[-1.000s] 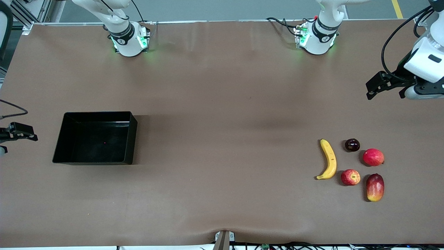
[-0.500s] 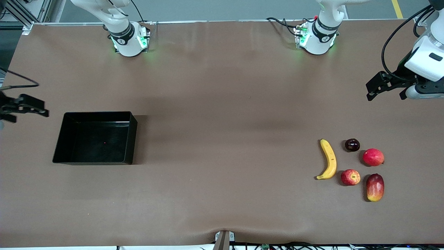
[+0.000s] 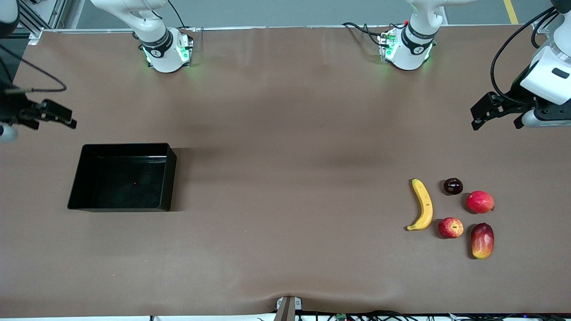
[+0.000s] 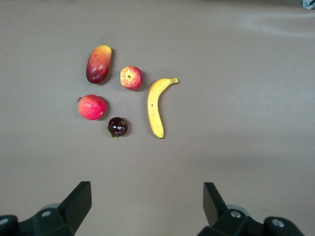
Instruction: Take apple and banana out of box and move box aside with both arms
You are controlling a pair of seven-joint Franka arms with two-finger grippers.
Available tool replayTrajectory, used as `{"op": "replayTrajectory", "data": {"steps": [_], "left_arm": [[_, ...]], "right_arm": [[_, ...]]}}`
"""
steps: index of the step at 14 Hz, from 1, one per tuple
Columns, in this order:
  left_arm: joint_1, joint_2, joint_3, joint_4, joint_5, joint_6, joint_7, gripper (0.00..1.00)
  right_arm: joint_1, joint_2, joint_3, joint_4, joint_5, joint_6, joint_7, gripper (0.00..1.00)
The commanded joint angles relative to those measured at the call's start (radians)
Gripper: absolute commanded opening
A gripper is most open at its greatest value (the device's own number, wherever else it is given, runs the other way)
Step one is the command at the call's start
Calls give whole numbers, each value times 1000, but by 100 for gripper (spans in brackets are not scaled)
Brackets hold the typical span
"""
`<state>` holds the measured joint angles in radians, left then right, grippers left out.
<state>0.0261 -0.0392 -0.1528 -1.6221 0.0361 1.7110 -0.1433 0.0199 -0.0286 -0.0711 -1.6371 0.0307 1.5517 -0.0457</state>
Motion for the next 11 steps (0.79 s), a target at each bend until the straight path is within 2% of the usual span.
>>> {"op": "replayTrajectory", "data": {"steps": [1,5,11], "left_arm": [[3,-14,1,-5,-18,3,14,100],[1,-14,1,-5,-16,2,14,100],[1,-28,-1,-5,-16,-8,14,100]], "right_arm": [[-11,-34,4,-9,2,24,7,100],[-5,12,2,94,0,-21,6,100],[-31,16,2,79,2,-33,3,100]]}}
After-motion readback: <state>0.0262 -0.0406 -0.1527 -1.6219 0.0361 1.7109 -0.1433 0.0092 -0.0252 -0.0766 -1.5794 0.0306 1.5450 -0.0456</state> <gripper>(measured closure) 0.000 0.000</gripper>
